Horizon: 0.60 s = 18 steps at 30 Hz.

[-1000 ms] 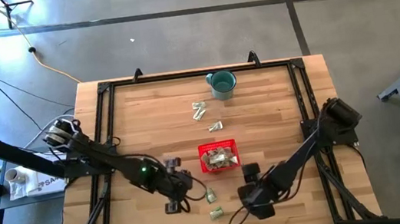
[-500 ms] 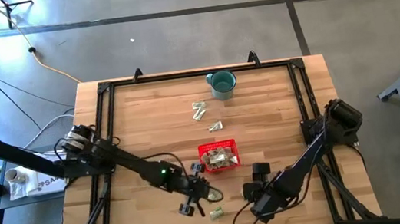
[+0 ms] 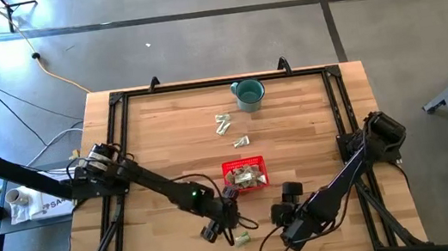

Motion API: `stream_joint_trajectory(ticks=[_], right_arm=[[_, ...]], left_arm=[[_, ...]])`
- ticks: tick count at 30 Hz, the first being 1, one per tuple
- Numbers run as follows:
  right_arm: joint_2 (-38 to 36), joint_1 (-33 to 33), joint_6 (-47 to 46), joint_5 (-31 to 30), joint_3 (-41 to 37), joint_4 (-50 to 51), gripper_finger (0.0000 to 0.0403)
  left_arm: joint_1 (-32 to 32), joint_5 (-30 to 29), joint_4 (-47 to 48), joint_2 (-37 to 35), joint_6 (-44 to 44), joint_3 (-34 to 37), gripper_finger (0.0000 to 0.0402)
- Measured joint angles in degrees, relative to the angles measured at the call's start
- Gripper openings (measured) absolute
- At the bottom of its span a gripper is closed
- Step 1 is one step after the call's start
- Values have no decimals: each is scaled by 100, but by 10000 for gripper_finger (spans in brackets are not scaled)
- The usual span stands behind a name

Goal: Pick and place Stevia / Truvia into bins
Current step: Put the green truvia packet into the red bin

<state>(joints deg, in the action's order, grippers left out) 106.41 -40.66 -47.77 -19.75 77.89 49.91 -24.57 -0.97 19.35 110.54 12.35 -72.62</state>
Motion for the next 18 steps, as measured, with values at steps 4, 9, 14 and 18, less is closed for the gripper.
stream_joint_trajectory(ticks=[4, 9, 14, 18], right_arm=[[0, 0, -11, -174, 0, 35, 271], [0, 15, -22, -169, -2, 89, 271], [0, 15, -22, -157, -4, 184, 271], [0, 15, -22, -192, -4, 323, 271]], left_arm=[[165, 233, -178, 186, 92, -11, 269], [288, 355, -306, 456, 117, -65, 237], [287, 595, -118, 538, 230, -87, 170], [270, 535, -5, 521, 231, -87, 82]])
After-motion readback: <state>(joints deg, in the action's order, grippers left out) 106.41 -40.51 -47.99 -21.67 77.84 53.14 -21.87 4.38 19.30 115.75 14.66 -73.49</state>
